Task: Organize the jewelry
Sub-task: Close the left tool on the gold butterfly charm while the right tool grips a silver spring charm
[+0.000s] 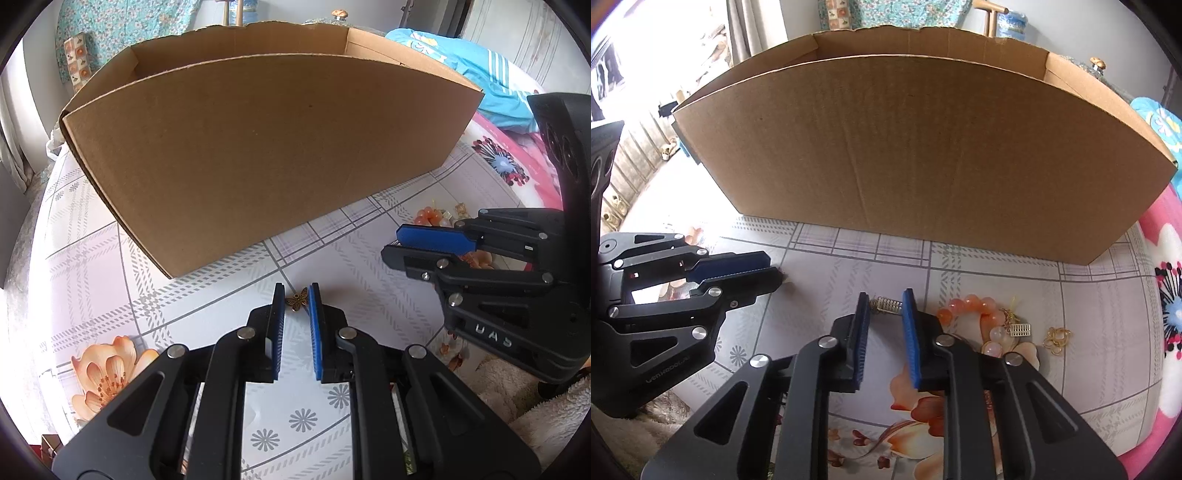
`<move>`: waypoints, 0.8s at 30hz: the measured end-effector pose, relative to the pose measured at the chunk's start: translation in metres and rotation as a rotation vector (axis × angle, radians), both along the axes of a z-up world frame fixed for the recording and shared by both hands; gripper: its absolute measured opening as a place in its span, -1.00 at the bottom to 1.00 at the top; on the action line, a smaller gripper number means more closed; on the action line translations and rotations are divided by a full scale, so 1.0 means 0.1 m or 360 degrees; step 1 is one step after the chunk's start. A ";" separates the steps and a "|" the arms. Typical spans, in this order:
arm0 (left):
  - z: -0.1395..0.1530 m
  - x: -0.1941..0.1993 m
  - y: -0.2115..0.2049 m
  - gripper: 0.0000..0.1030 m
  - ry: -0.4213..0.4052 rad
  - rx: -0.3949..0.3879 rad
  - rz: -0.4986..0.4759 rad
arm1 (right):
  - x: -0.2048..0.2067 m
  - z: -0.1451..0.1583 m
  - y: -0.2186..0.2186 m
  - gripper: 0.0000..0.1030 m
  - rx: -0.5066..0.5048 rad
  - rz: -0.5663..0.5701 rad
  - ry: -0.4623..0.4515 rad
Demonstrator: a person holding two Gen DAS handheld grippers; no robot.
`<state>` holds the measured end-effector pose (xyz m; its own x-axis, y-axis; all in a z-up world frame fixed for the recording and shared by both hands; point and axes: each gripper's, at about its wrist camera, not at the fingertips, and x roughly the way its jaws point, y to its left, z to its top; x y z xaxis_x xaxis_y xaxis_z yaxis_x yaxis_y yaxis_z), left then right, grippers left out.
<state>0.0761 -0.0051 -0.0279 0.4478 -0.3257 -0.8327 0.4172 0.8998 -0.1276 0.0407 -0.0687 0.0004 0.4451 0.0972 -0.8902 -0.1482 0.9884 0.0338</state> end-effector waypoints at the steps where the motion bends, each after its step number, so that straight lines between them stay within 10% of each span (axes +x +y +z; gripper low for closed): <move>1: 0.00 0.00 0.00 -0.77 0.0000 -0.0003 0.0000 | 0.01 0.00 0.00 -0.68 0.0008 -0.0004 0.0002; 6: 0.00 0.00 0.04 -0.77 0.0003 -0.0021 0.0003 | 0.01 0.03 -0.01 -0.93 0.0027 -0.0001 -0.0011; 24: 0.00 -0.01 0.05 -0.77 -0.0009 -0.0010 0.0005 | -0.09 0.16 0.05 -0.86 0.0052 0.0074 -0.0080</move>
<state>0.0746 -0.0006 -0.0277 0.4538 -0.3297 -0.8279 0.4150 0.9003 -0.1311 0.0321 -0.0636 0.0168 0.4835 0.1475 -0.8628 -0.1966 0.9788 0.0572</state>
